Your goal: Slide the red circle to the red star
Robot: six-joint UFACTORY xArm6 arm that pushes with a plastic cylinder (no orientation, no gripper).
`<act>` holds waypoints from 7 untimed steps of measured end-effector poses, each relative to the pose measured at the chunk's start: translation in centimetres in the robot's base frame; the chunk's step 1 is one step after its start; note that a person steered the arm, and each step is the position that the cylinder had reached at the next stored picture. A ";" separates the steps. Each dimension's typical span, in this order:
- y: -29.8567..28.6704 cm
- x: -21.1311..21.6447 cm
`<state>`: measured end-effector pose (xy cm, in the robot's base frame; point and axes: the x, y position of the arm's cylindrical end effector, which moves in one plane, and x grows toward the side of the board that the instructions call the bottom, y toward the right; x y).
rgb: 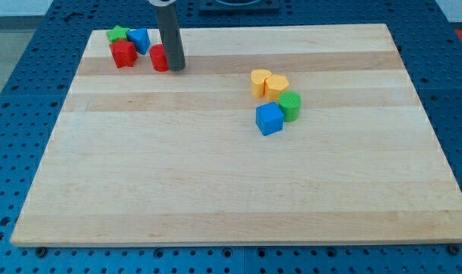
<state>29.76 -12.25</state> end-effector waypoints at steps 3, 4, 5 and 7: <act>-1.2 -1.9; -2.1 -1.9; -3.0 -1.9; -3.4 -1.9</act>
